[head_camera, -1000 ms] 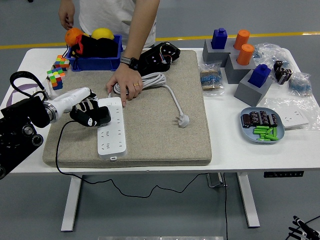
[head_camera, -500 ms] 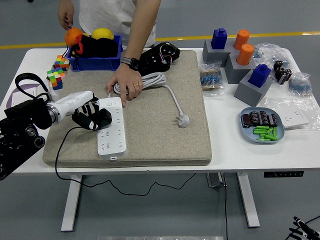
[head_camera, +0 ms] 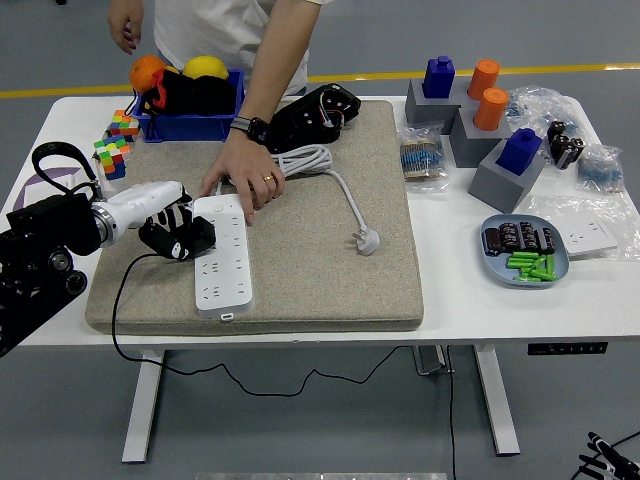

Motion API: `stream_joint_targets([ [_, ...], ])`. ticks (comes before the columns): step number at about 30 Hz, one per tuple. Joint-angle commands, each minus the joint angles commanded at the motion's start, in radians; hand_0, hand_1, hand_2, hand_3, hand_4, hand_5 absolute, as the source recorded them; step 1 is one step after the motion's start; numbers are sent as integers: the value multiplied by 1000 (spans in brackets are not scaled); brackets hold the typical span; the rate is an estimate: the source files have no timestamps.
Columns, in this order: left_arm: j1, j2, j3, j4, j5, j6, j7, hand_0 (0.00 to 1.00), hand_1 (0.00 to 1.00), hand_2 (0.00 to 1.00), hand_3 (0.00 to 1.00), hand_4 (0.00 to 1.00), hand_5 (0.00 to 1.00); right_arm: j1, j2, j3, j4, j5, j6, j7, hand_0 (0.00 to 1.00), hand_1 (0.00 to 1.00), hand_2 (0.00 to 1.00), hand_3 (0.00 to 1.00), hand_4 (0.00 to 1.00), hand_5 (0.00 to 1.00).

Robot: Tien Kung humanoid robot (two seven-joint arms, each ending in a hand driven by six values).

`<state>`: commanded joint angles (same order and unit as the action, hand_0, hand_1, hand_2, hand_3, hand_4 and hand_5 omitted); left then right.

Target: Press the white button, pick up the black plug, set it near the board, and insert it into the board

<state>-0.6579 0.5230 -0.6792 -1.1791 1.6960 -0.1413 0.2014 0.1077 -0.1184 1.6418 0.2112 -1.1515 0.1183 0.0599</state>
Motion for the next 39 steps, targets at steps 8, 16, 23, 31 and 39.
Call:
stream_joint_targets([
  [8, -29, 2, 40, -5, -1, -3, 7, 469, 415, 391, 432, 727, 2, 2, -1, -2, 1, 3, -1, 0, 725, 609, 551, 668, 737, 501],
  [16, -65, -6, 86, -3, 19, -10, 26, 469, 415, 391, 432, 727, 2, 2, -1, 2, 0, 1, -1, -1, 725, 608, 551, 668, 737, 500],
  [23, -120, -15, 162, -5, 31, -29, 69, 469, 414, 389, 424, 729, 2, 2, -1, -3, 0, 5, -1, 0, 725, 607, 552, 668, 737, 501],
  [31, -153, -26, 213, -5, 31, -40, 97, 471, 412, 386, 421, 727, 2, 1, 0, -2, -2, 3, -1, 0, 724, 607, 551, 668, 737, 500],
  [39, -190, -38, 256, -13, 37, -56, 140, 469, 408, 380, 408, 727, 2, 3, 0, -5, -2, 7, 0, 1, 724, 607, 551, 668, 736, 500],
])
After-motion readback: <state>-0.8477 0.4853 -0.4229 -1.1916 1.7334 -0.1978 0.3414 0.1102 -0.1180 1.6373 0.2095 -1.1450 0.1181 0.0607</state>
